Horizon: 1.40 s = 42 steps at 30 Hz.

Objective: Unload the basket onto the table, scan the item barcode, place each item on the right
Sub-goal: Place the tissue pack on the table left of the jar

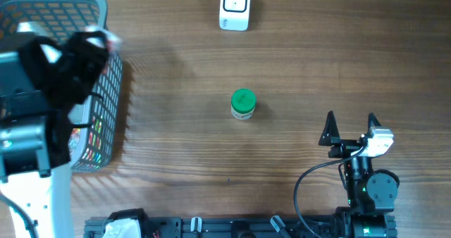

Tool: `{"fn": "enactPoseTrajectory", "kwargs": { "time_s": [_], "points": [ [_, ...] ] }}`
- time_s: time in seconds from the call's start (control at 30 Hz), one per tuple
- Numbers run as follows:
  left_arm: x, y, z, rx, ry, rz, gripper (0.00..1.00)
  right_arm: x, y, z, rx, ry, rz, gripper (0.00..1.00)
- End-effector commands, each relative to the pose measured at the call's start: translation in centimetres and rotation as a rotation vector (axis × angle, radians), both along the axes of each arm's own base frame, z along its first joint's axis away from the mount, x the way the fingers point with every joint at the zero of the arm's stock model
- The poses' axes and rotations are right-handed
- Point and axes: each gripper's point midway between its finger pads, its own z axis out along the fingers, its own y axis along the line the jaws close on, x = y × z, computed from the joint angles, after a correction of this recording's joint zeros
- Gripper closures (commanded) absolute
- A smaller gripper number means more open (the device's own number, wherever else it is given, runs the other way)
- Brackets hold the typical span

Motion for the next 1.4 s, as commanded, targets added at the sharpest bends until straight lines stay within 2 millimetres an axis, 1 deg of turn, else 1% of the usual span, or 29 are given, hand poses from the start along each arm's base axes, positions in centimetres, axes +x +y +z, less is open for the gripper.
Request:
{"fn": "enactPoseTrajectory", "kwargs": {
  "time_s": [0.0,0.03,0.07,0.13,0.23,0.27,0.37,0.43,0.5,0.53,0.6,0.7,0.83,0.93,1.0,1.07,1.17,1.27,1.37],
  "points": [
    [0.3,-6.4,-2.6,0.0,0.103,-0.191,0.39,0.0,0.4,0.1,-0.014,-0.008,0.021,0.0],
    [0.5,-7.6,-3.7,0.015,0.142,-0.222,0.39,0.0,0.4,0.1,-0.014,-0.008,0.021,0.0],
    [0.7,-8.4,-4.6,0.031,0.174,-0.238,0.39,0.0,0.4,0.1,-0.014,-0.008,0.021,0.01],
    [1.1,-10.3,-7.2,0.077,0.263,-0.276,0.39,0.0,0.4,0.1,-0.014,-0.008,0.021,0.0],
    [1.4,-12.3,-12.0,0.162,0.426,-0.314,0.39,0.0,0.4,0.1,-0.014,-0.008,0.021,0.0],
    [1.5,-12.5,-13.2,0.186,0.467,-0.316,0.39,0.0,0.4,0.1,-0.014,-0.008,0.021,0.01],
    [1.4,-12.7,-19.2,0.238,0.681,-0.326,0.39,0.0,0.4,0.1,-0.014,-0.008,0.021,0.01],
    [1.5,-12.9,-21.0,0.235,0.739,-0.331,0.39,0.0,0.4,0.1,-0.014,-0.008,0.021,0.0],
    [1.5,-13.6,-23.3,0.178,0.812,-0.292,0.39,0.0,0.4,0.2,-0.014,-0.008,0.021,0.0],
    [1.7,-13.7,-24.0,0.166,0.831,-0.267,0.39,0.0,0.4,0.1,-0.014,-0.008,0.021,0.0],
    [1.8,-13.9,-25.3,0.155,0.863,-0.24,0.39,0.0,0.4,0.1,-0.014,-0.008,0.021,0.0],
    [1.4,-14.7,-27.3,0.148,0.922,-0.21,0.39,0.0,0.4,0.1,-0.014,-0.008,0.021,0.0],
    [1.6,-16.7,-29.4,0.161,0.935,-0.229,0.39,0.0,0.4,0.2,-0.014,-0.008,0.021,0.0],
    [1.2,-17.7,-31.1,0.17,0.972,-0.215,0.39,0.0,0.4,0.1,-0.014,-0.008,0.021,0.0],
    [0.9,-17.9,-31.9,0.179,0.992,-0.217,0.39,0.0,0.4,0.1,-0.014,-0.008,0.021,0.0],
    [0.8,-17.9,-32.5,0.184,1.008,-0.217,0.36,0.0,0.4,0.1,-0.014,-0.008,0.021,0.0],
    [0.7,-17.8,-32.5,0.188,1.012,-0.221,0.31,0.0,0.4,0.2,-0.014,-0.008,0.021,0.0],
    [0.6,-17.8,-32.5,0.19,1.017,-0.22,0.23,0.0,0.4,0.1,-0.014,-0.008,0.021,0.0],
    [0.9,-17.5,-32.1,0.19,1.004,-0.228,0.0,0.0,0.4,0.1,-0.014,-0.008,0.021,0.0]
  ]
}}
